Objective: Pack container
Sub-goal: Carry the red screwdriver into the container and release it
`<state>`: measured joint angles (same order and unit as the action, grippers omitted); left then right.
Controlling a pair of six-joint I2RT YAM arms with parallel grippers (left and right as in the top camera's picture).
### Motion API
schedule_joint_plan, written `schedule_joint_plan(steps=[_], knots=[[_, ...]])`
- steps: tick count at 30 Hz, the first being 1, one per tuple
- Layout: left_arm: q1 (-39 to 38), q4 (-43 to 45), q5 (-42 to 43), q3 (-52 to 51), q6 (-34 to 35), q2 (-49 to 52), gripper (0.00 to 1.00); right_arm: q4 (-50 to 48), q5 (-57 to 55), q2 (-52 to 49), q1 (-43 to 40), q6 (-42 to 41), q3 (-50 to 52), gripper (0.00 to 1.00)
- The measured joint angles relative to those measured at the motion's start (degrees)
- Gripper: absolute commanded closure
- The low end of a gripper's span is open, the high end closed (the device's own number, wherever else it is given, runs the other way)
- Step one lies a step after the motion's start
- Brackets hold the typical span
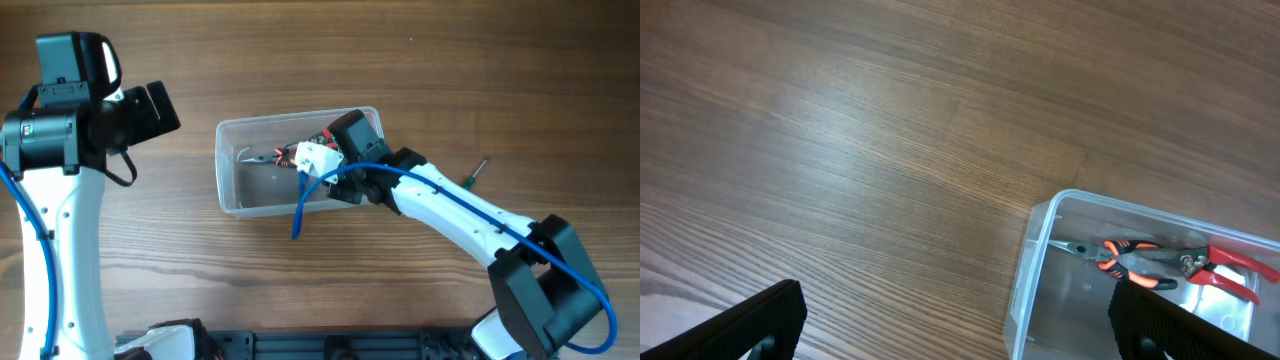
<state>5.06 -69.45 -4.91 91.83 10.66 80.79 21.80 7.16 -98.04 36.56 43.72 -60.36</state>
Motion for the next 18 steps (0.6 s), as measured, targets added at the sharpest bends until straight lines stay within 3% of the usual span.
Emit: schedule_joint_plan(steps=[3,4,5,8,9,12,16,18], knots=[[0.0,0.0,0.0,0.0,0.0,0.0,0.00,0.3,-0.2,0.0,0.0,7.5,0.0,0.95],[0.0,0.0,0.0,0.0,0.0,0.0,0.00,0.5,-0.2,0.0,0.0,8.8,0.0,0.57],[0.0,0.0,0.0,0.0,0.0,0.0,0.00,0.5,-0.2,0.0,0.0,9.1,0.0,0.47],[0.0,0.0,0.0,0.0,0.0,0.0,0.00,-1.2,-3.9,0.0,0.0,3.2,-0.1,0.42],[0.0,0.0,0.0,0.0,0.0,0.0,0.00,-1.1,-5.5,0.2,0.0,0.4,-0.1,0.32],[0.0,0.0,0.0,0.0,0.0,0.0,0.00,-0.4,-11.3,5.1,0.0,-10.7,-2.0,0.32],[0.0,0.0,0.0,0.0,0.0,0.0,0.00,0.6,-17.0,21.5,0.0,-21.5,-6.8,0.32],[0.0,0.0,0.0,0.0,0.0,0.0,0.00,5.9,-18.6,29.7,-2.1,-29.1,-7.7,0.33]])
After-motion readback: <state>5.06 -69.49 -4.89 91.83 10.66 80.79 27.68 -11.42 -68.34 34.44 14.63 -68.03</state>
